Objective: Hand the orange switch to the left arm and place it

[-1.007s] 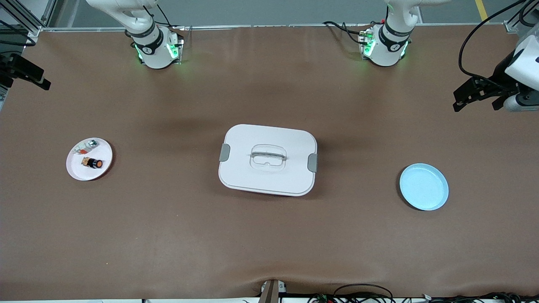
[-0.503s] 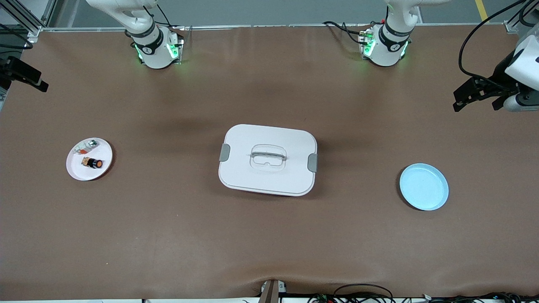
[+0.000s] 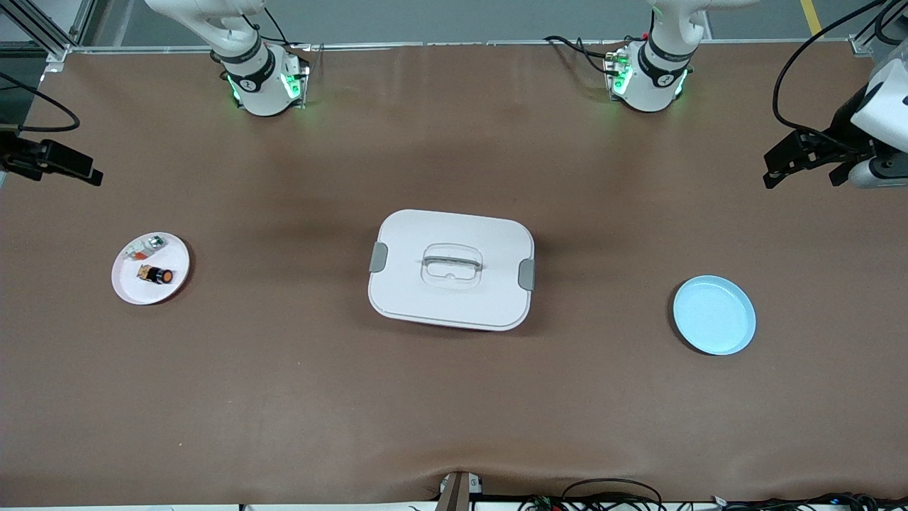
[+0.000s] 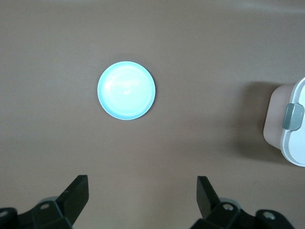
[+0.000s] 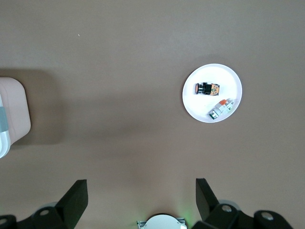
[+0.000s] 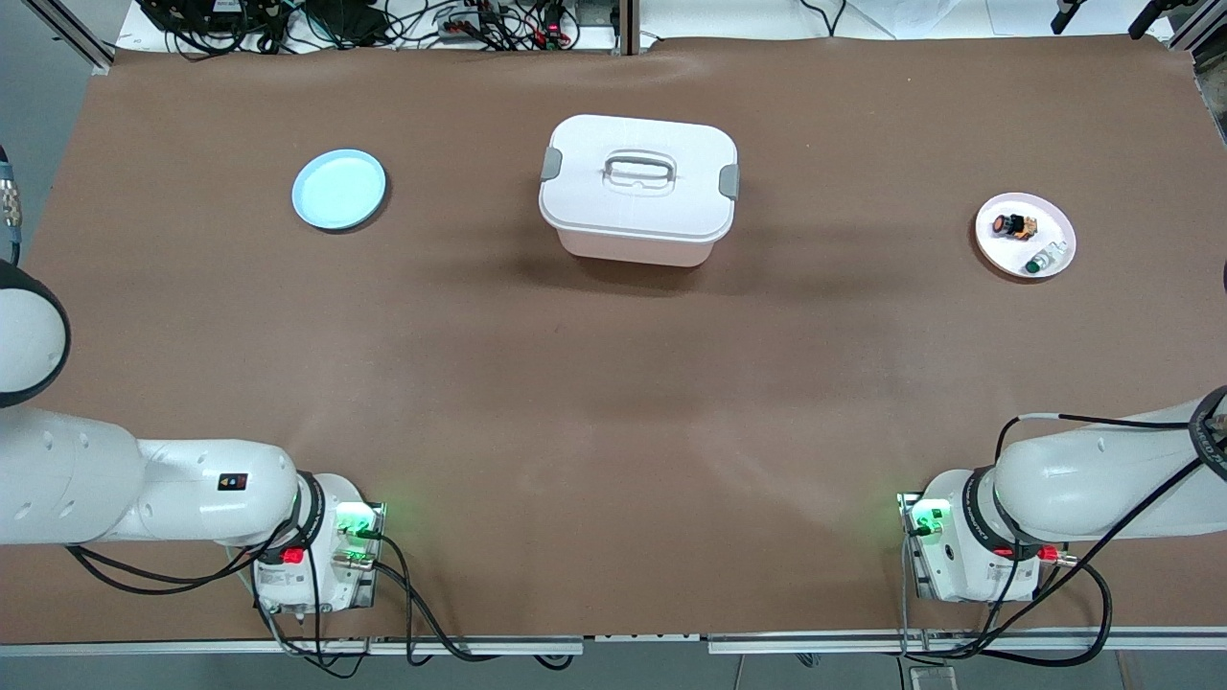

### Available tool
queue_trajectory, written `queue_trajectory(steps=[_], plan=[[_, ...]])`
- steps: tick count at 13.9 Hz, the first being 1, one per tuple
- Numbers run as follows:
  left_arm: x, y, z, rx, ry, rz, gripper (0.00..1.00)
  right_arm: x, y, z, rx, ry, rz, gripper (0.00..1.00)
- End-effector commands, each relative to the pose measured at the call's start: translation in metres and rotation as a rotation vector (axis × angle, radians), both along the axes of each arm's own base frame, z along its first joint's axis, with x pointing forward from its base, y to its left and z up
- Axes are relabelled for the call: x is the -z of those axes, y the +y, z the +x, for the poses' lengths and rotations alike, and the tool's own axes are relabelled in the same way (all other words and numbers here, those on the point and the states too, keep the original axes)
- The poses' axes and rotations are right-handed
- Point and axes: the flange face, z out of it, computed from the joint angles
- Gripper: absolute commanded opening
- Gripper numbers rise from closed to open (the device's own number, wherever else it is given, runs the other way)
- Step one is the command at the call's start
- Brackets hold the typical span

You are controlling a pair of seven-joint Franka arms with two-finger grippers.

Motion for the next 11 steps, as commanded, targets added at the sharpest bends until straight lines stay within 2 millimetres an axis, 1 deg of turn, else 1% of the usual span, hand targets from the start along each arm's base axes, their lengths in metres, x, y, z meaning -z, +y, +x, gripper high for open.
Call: queue_trajectory(steps=[1, 4, 7, 9, 10, 11], plan=[[-0.005, 0.002, 0.001, 0.015, 0.008, -0.013, 1.0, -0.01, 0.003, -0.002, -0.002, -0.003, -0.022, 1.0], [-0.005, 0.001, 0.001, 0.016, 0.008, -0.013, 1.0, -0.004, 0.002, -0.002, -0.005, 0.005, -0.016, 1.0], [-0.006, 0.001, 0.001, 0.016, 0.007, -0.013, 1.0, 0.015, -0.002, -0.001, -0.004, 0.023, -0.01, 1.0], [-0.006, 0.001, 0.001, 0.016, 0.007, -0.013, 1.0, 0.017, -0.004, -0.001, 0.001, 0.026, -0.007, 1.0], [-0.006, 0.001, 0.001, 0.016, 0.007, -0.011, 1.0, 0.019, -0.013, -0.002, 0.017, 0.031, -0.003, 1.0], [-0.006, 0.001, 0.001, 0.016, 0.007, -0.013, 1.0, 0.022, -0.014, -0.002, 0.019, 0.035, -0.003, 1.0]])
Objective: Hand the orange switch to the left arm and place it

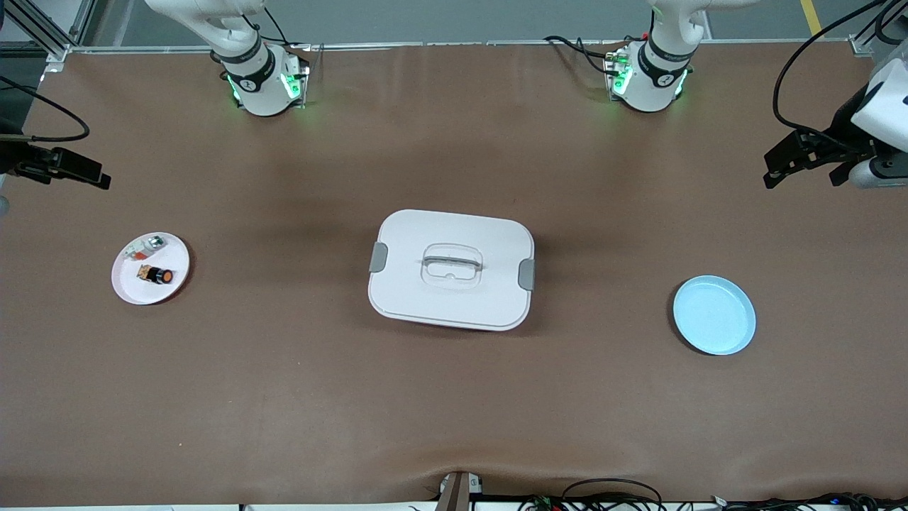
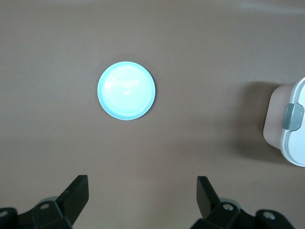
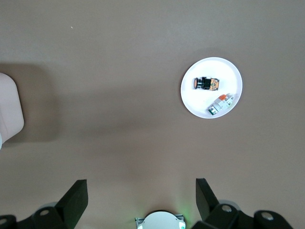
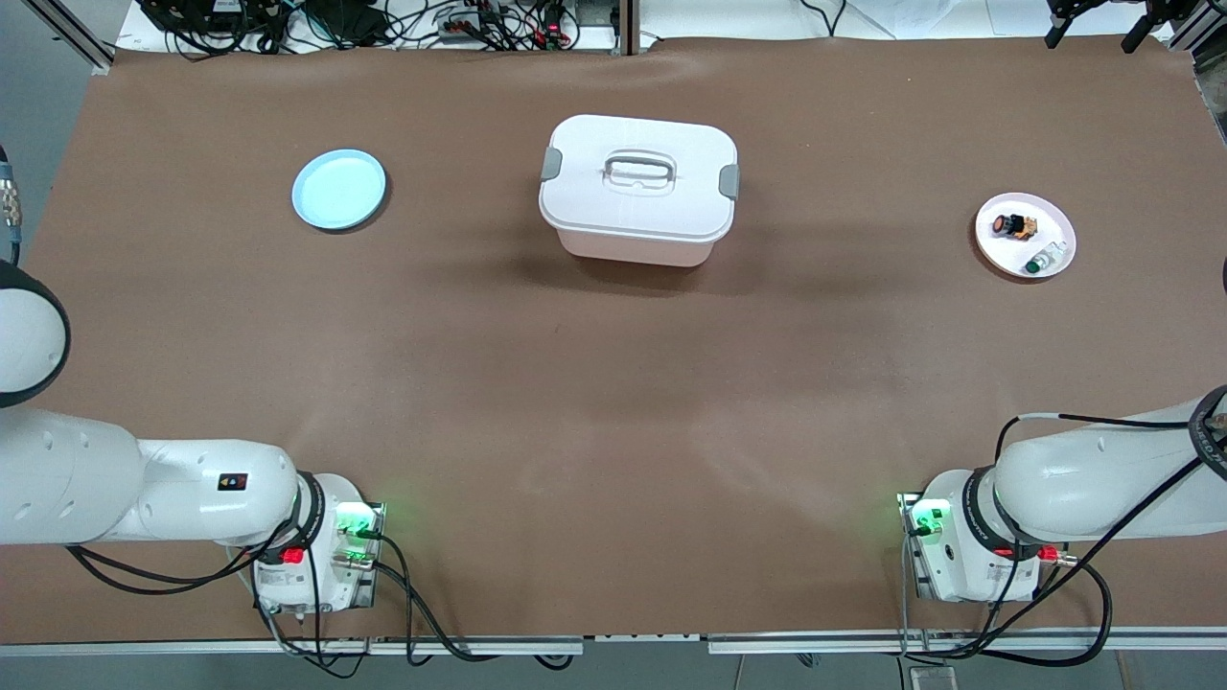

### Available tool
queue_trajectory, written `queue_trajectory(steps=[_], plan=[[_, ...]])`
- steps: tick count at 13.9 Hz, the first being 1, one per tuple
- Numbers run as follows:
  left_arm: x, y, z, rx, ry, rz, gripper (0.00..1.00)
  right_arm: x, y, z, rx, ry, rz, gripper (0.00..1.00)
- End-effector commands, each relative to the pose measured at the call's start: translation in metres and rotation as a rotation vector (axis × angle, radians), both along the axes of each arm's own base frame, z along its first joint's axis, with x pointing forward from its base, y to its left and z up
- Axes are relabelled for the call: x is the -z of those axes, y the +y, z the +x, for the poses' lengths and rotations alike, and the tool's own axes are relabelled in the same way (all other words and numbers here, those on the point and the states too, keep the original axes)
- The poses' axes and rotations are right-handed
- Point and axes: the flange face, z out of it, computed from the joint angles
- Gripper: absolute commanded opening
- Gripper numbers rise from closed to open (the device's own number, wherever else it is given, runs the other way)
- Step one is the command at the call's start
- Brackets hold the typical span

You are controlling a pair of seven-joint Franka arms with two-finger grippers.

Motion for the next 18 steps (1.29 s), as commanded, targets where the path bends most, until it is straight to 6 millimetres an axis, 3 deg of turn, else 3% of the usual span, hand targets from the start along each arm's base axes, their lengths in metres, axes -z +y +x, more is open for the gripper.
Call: queue_trajectory(steps=[1, 9, 18], plan=[[-0.0059, 0.0008, 0.0011, 0.016, 0.007, -0.013, 1.0, 0.0024, -0.0084, -0.0022, 0.01, 0.001, 0.0, 1.0], [-0.0059, 0.0016, 0.0011, 0.014, 0.007, -0.013, 1.0, -0.0025, 0.0015, -0.0009, -0.009, -0.01, 0.0, 1.0], [-0.0059, 0.0016, 0.0011, 0.014, 0.007, -0.013, 1.0, -0.0031, -0.0012, 0.0013, -0.004, -0.022, -0.002, 1.0]])
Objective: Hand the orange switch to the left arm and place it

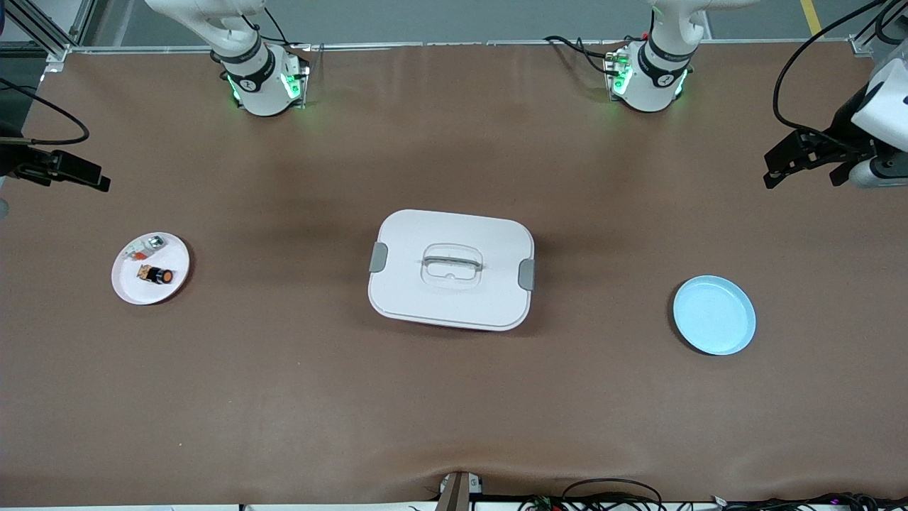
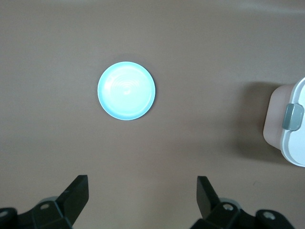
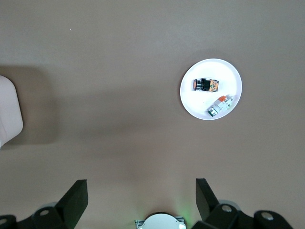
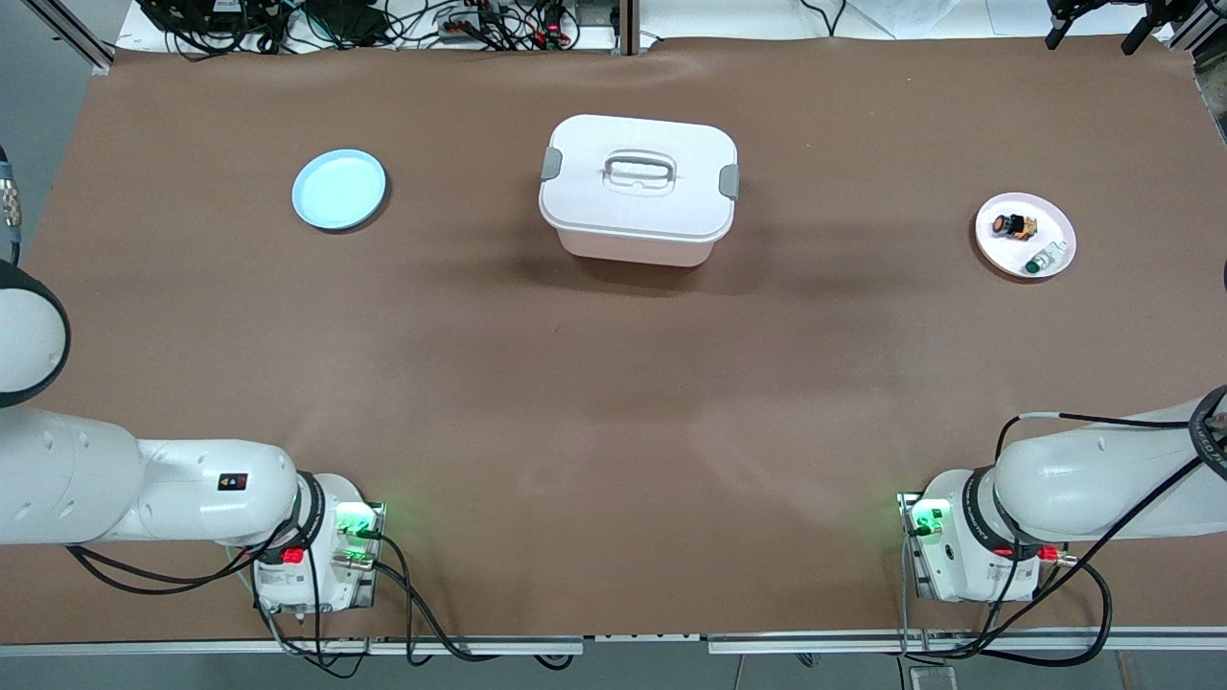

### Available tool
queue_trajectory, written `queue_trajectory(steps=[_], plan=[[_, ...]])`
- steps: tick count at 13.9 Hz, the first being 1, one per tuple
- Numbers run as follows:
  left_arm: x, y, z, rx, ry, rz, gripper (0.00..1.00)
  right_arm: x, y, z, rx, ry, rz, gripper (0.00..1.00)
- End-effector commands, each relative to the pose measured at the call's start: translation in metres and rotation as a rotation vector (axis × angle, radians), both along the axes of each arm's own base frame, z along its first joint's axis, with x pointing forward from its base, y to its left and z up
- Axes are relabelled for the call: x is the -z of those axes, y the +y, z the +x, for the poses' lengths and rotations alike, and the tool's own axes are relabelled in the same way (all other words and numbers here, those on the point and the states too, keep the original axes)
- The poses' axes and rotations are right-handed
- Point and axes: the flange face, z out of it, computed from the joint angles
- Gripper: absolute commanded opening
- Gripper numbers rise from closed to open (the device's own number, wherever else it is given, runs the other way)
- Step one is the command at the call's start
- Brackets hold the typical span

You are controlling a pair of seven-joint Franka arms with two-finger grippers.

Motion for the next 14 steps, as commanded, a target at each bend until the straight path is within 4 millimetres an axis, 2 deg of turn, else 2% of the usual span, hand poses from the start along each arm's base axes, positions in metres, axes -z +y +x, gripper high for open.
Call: queue_trajectory(steps=[1, 6, 14], plan=[[-0.006, 0.001, 0.001, 0.016, 0.008, -0.013, 1.0, -0.004, -0.001, 0.0, -0.003, -0.011, -0.003, 1.0], [-0.006, -0.002, 0.001, 0.019, 0.008, -0.013, 1.0, 0.002, 0.005, 0.002, -0.002, -0.004, -0.009, 1.0], [-0.012, -0.003, 0.001, 0.021, -0.006, -0.014, 1.0, -0.005, 0.003, 0.002, 0.038, -0.032, -0.018, 1.0]])
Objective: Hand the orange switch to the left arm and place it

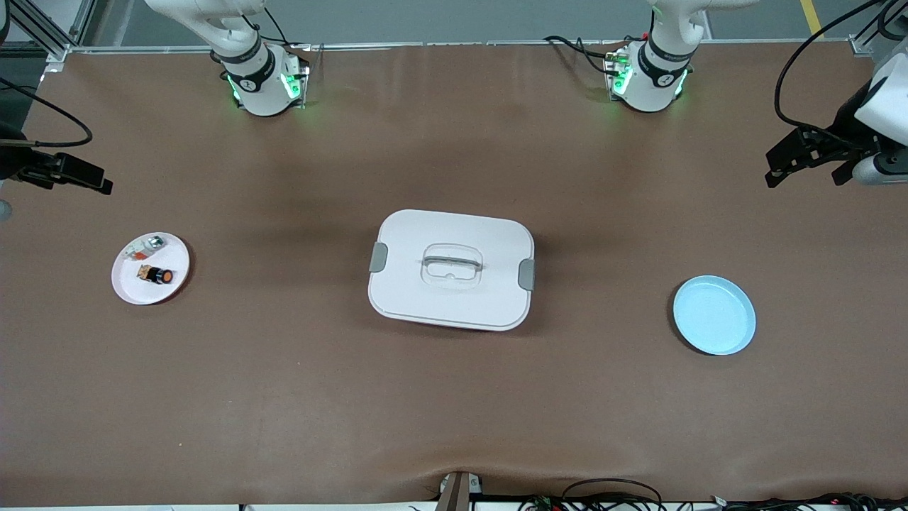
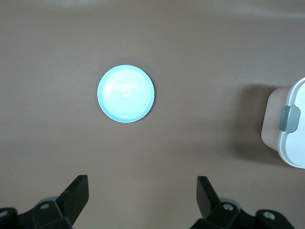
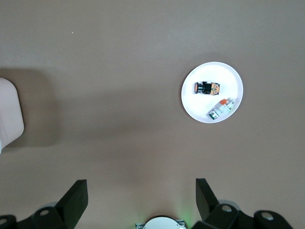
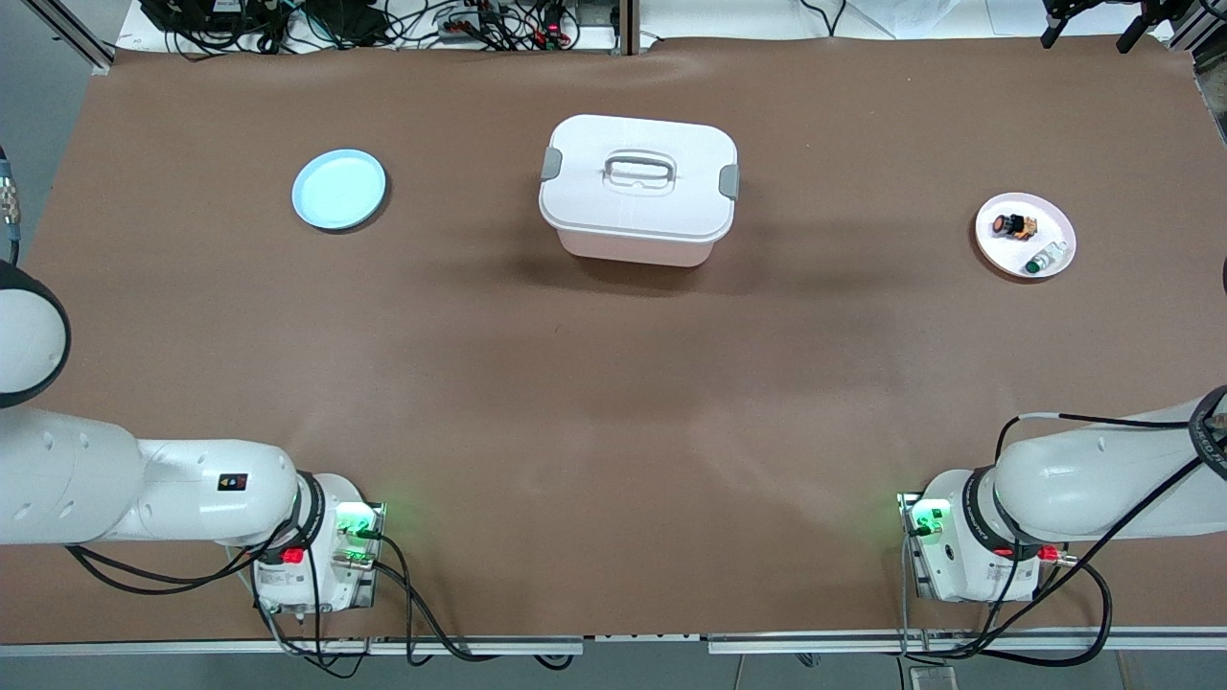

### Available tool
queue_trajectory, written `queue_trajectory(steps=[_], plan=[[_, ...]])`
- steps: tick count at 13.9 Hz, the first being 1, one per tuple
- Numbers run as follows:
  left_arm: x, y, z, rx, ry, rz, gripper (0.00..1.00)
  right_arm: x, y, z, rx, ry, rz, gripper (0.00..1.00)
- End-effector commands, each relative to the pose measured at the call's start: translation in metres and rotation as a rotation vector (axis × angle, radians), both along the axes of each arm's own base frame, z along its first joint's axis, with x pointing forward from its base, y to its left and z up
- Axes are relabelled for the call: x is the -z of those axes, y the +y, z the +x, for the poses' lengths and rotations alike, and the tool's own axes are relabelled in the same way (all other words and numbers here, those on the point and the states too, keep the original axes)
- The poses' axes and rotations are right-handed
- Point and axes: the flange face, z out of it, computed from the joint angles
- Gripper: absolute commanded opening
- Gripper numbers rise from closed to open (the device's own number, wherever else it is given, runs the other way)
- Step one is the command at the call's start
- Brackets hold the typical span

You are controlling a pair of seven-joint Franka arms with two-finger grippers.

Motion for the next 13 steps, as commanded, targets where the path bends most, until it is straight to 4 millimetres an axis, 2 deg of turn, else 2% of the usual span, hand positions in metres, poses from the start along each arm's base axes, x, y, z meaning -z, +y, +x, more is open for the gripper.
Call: queue_trajectory(steps=[1, 13], plan=[[-0.006, -0.0009, 0.0008, 0.017, 0.007, -0.012, 1.0, -0.0047, 0.0, 0.0003, 0.044, -0.016, -0.014, 1.0], [-0.0051, -0.0017, 0.0012, 0.017, 0.009, -0.012, 1.0, -0.0098, 0.0005, 0.0035, 0.07, -0.051, -0.013, 1.0]])
